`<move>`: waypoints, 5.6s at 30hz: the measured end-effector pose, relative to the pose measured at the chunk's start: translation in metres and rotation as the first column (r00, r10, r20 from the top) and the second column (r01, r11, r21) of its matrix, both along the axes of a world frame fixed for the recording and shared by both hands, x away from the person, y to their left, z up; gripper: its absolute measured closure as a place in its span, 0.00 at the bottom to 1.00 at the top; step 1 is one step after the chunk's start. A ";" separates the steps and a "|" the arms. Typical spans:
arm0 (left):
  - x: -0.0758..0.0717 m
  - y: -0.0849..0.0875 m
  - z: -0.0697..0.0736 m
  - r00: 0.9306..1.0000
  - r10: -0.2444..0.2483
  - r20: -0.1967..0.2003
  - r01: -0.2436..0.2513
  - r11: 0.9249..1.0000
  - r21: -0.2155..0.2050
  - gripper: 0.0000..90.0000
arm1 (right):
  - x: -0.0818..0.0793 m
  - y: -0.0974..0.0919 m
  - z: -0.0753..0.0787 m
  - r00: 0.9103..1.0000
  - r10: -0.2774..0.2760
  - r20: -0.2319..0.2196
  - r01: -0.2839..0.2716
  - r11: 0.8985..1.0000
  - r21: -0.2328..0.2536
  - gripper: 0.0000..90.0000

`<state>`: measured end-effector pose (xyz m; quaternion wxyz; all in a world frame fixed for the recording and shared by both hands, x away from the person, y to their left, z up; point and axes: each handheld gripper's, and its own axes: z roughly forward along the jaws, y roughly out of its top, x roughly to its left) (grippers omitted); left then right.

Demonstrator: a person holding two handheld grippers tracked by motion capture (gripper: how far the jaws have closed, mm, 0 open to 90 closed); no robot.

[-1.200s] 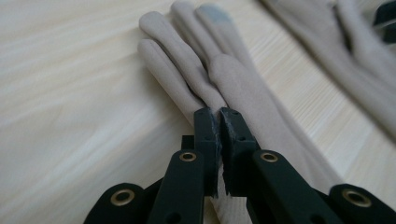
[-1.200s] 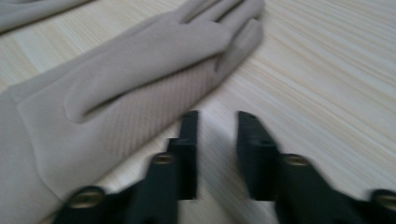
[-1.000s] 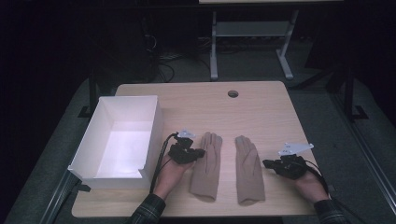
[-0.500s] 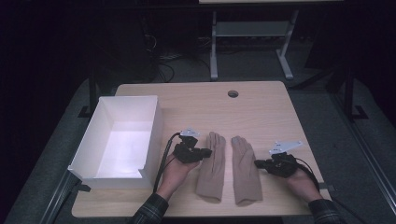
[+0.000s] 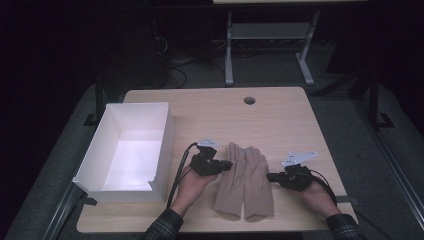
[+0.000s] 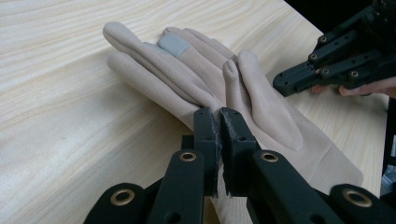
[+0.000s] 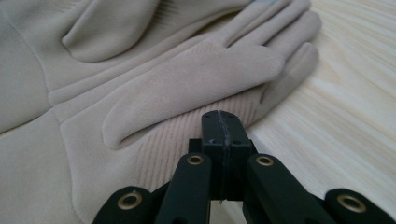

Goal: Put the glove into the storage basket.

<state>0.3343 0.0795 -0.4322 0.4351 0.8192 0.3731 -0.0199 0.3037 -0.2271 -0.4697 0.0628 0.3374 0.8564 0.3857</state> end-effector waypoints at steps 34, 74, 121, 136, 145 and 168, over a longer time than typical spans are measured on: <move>0.005 -0.058 -0.001 0.995 -0.098 -0.021 0.097 0.994 -0.047 0.94 | 0.000 0.026 0.000 0.997 0.072 0.009 -0.072 0.997 0.002 1.00; -0.033 -0.084 -0.029 0.965 -0.263 -0.014 0.263 0.960 0.094 0.99 | 0.010 -0.026 -0.012 0.983 -0.147 0.107 0.153 0.987 -0.045 0.24; -0.003 -0.044 -0.020 0.947 -0.286 0.144 0.231 0.922 0.311 0.15 | 0.010 -0.026 -0.012 0.985 -0.140 0.105 0.146 0.988 -0.052 0.20; -0.008 -0.045 -0.029 0.946 -0.301 0.124 0.249 0.914 0.322 0.34 | 0.009 -0.025 -0.012 0.985 -0.141 0.103 0.147 0.988 -0.049 0.20; -0.011 -0.045 -0.025 0.943 -0.325 0.072 0.293 0.914 0.280 0.72 | 0.009 -0.025 -0.012 0.984 -0.142 0.104 0.147 0.988 -0.050 0.20; 0.003 -0.007 0.065 0.977 -0.195 0.088 0.170 0.958 0.232 0.74 | 0.009 -0.025 -0.012 0.984 -0.146 0.099 0.151 0.987 -0.048 0.20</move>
